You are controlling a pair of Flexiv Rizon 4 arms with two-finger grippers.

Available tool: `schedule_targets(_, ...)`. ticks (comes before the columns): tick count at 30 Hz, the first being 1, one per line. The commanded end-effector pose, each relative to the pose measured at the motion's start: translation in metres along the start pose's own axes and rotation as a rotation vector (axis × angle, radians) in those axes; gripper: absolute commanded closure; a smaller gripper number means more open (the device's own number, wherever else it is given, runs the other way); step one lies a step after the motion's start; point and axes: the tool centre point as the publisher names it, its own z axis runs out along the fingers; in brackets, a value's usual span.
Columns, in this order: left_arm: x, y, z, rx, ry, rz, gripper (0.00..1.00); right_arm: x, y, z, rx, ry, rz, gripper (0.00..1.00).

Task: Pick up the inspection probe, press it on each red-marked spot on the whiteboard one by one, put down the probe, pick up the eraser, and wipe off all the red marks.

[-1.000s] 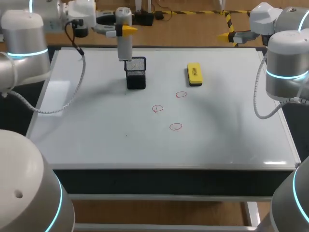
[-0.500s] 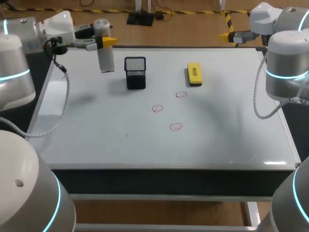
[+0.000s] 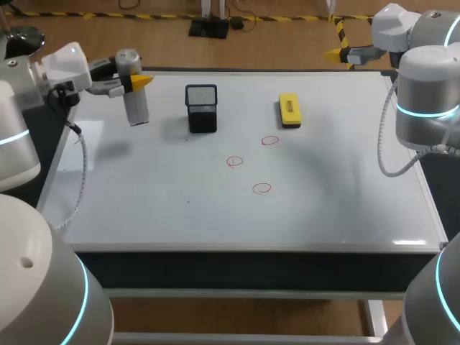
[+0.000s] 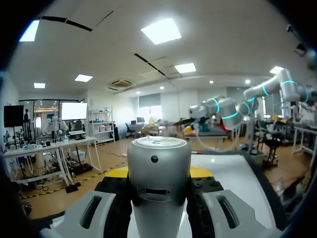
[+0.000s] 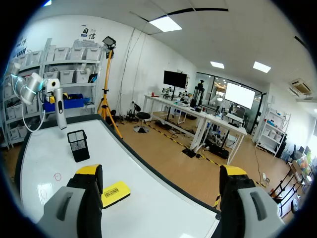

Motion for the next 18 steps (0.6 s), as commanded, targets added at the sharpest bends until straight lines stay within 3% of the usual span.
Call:
schedule_targets(1,-0.004,0.01,-0.012,0.009,-0.002,-0.008,1.0,-0.001,0.0,-0.001,0.0,0.004,0.0,0.0)
schedule_targets(8,-0.014,0.025,-0.02,0.014,-0.004,-0.033,1.0,-0.001,0.0,-0.001,0.0,0.004,0.0,0.0)
schedule_targets(18,-0.019,0.029,-0.025,0.023,-0.009,-0.029,1.0,-0.001,0.0,-0.001,0.0,0.004,0.0,0.0)
